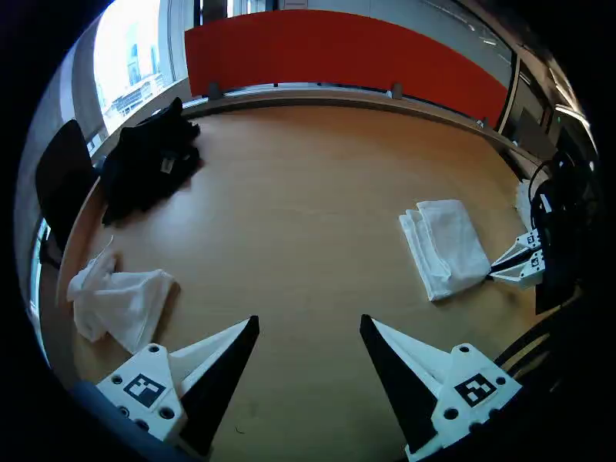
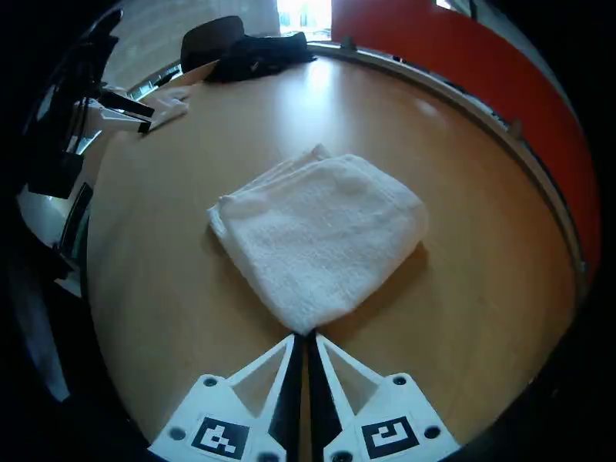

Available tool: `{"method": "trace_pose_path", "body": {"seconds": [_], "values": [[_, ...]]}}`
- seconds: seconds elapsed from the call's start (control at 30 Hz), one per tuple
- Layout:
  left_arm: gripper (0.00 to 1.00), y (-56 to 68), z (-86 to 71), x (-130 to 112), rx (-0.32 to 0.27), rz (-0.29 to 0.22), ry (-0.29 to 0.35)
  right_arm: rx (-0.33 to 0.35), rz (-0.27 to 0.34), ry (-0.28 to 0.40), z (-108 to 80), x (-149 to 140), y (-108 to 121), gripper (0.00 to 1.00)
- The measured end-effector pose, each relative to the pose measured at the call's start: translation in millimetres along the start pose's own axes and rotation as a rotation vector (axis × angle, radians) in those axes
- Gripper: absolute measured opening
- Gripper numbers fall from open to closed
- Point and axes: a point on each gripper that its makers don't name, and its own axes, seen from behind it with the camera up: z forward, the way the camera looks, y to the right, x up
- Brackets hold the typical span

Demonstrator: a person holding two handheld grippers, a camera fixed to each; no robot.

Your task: Fold towel

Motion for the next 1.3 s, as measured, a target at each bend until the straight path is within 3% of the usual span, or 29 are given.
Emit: {"method": "trace_pose_path", "body": {"seconds": [0.37,0.77,1.3], "values": [[0.98,-0.8,1.3,-1.7,-0.002,-0.001,-0.001,-0.021,-0.020,0.019,-8.4,15.5,3.1,0.04],[0.97,-1.4,-0.7,-1.0,-0.007,-0.004,0.016,-0.063,-0.099,0.070,-35.3,67.2,11.7,0.04],[0.98,-0.3,-9.3,18.1,-0.021,-0.002,0.078,-0.149,-0.231,0.165,-99.6,157.0,30.2,0.04]]}}
